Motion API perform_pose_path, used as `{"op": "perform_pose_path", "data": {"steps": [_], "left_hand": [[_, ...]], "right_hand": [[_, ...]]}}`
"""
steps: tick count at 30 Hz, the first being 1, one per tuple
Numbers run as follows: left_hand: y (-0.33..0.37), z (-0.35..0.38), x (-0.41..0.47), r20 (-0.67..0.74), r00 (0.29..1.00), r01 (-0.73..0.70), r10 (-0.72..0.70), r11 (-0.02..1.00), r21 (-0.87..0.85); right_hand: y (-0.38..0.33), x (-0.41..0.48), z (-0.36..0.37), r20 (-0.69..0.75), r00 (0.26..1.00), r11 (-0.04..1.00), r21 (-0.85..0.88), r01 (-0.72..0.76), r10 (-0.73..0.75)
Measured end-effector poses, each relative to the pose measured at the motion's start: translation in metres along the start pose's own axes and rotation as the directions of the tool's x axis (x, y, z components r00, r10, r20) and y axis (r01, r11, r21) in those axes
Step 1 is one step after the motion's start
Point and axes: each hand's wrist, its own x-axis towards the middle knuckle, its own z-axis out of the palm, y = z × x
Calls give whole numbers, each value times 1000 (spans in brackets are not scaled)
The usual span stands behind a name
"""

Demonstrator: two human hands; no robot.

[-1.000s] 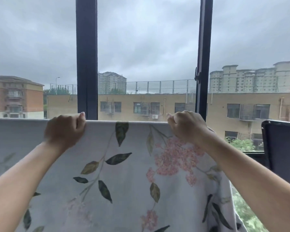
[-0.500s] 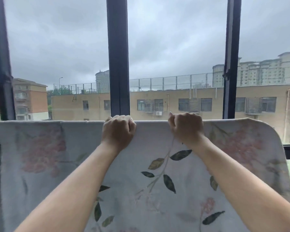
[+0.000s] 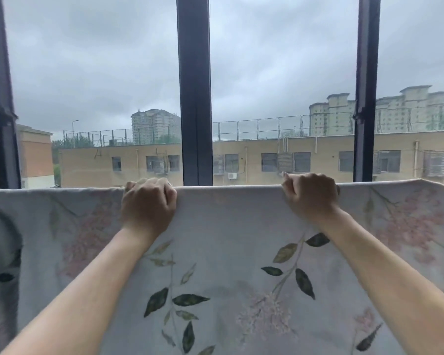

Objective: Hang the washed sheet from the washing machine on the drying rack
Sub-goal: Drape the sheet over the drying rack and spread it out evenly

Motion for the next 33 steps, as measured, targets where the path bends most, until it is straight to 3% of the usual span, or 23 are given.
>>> {"op": "perform_pose_path", "data": {"steps": [5, 10, 17, 22, 26, 30, 33], "left_hand": [[-3, 7, -1, -63, 989, -132, 131, 991, -15], [-59, 3, 0, -114, 969, -212, 217, 976, 52], [-145, -17, -1, -154, 968, -186, 196, 979, 80], [-148, -19, 2, -117, 977, -174, 177, 984, 32], [-143, -19, 3, -37, 977, -210, 209, 977, -22], [-170, -25, 9, -23, 954, -298, 298, 954, -42], [-208, -37, 9, -21, 964, -266, 265, 964, -25]], "right_hand": [[-122, 17, 13, -103, 988, 993, 25, 117, -113], [-140, 19, 21, -231, 971, 998, -18, 57, -60], [-152, 18, 15, -159, 986, 998, -44, 34, -40], [-195, 22, 8, -84, 995, 997, 53, 52, -47], [-234, 24, 16, -115, 992, 994, 89, 67, -56], [-228, 21, 7, -52, 983, 959, 217, 183, -176], [-223, 20, 1, -5, 975, 937, 276, 215, -222]]}}
